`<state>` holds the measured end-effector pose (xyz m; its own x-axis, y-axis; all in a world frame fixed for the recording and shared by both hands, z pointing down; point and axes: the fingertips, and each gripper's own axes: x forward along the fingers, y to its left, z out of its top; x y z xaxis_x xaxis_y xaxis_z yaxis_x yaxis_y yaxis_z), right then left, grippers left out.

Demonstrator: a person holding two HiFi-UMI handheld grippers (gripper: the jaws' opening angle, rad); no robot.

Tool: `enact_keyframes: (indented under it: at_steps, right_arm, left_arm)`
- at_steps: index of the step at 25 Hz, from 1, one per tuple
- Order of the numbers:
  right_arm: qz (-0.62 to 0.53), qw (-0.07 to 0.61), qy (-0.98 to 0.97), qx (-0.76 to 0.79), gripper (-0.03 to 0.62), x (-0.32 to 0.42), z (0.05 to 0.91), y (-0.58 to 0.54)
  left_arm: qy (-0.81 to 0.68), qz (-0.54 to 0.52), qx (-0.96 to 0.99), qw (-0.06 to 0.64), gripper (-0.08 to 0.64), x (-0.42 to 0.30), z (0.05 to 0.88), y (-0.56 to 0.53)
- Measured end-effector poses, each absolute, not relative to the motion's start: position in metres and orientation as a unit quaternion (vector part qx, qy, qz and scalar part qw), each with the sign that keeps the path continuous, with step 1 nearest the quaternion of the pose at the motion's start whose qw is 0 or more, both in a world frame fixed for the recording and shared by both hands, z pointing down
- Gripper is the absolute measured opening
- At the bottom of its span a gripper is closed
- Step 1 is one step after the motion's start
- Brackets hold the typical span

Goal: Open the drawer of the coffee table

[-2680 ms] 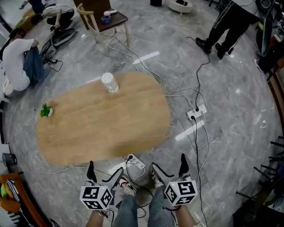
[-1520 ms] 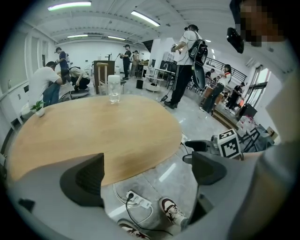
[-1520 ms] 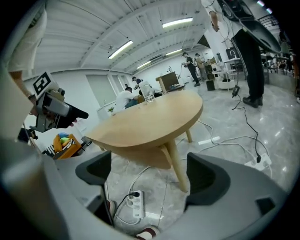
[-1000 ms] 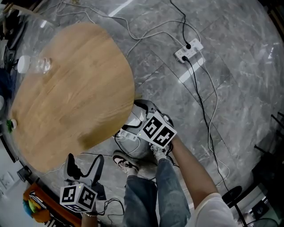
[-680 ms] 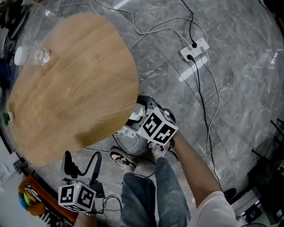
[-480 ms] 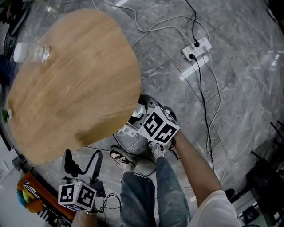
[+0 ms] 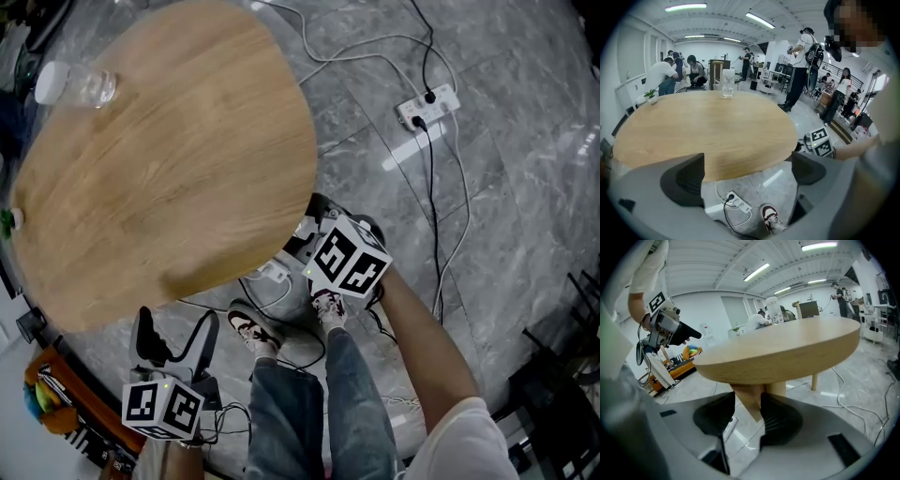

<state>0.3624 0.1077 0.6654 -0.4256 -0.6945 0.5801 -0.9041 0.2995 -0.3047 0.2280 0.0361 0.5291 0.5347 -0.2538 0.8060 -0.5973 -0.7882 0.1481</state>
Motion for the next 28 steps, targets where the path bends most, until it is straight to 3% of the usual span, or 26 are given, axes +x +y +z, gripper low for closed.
enact_keyframes:
  at_steps: [9, 28]
  right_arm:
    - [0.271, 0.215, -0.816, 0.463, 0.126, 0.362, 0.661, 0.113]
    - [0.264, 0.204, -0.832, 0.444, 0.101, 0.364, 0.649, 0.122]
  left_arm:
    - [-0.28, 0.398, 0.84, 0.242, 0.574, 0.216, 0.525, 0.031]
    - [-0.273, 0.41, 0.839, 0.23, 0.574, 0.206, 0.525, 0.041]
